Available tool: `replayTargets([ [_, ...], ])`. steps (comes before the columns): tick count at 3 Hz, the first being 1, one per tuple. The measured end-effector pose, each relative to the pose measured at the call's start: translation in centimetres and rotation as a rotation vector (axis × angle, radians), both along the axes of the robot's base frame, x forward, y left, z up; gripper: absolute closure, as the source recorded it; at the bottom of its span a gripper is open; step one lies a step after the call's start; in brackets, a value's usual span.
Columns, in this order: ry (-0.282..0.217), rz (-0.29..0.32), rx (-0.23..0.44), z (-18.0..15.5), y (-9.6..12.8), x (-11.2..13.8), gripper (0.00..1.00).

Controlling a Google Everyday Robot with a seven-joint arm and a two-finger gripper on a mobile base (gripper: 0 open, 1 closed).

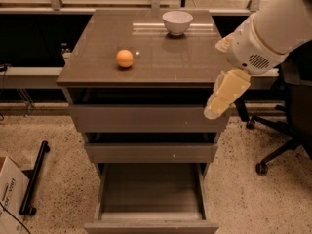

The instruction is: Place orange into bottom drawer

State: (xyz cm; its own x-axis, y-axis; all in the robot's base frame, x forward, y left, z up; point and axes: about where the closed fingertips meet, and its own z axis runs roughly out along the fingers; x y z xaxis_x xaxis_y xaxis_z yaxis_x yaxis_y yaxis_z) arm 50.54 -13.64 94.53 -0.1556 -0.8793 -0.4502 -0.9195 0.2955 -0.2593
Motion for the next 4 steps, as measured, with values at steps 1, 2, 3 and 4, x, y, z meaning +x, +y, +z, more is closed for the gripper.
replayTargets([
  [1, 0.03, 0.037, 0.071, -3.4, 4.0, 5.0, 0.0],
  [2, 0.03, 0.037, 0.071, -3.4, 4.0, 5.0, 0.0],
  [3, 0.023, 0.03, 0.086, -3.6, 4.3, 5.1, 0.0],
  [4, -0.012, 0.047, 0.14, -4.2, 6.4, 7.0, 0.0],
])
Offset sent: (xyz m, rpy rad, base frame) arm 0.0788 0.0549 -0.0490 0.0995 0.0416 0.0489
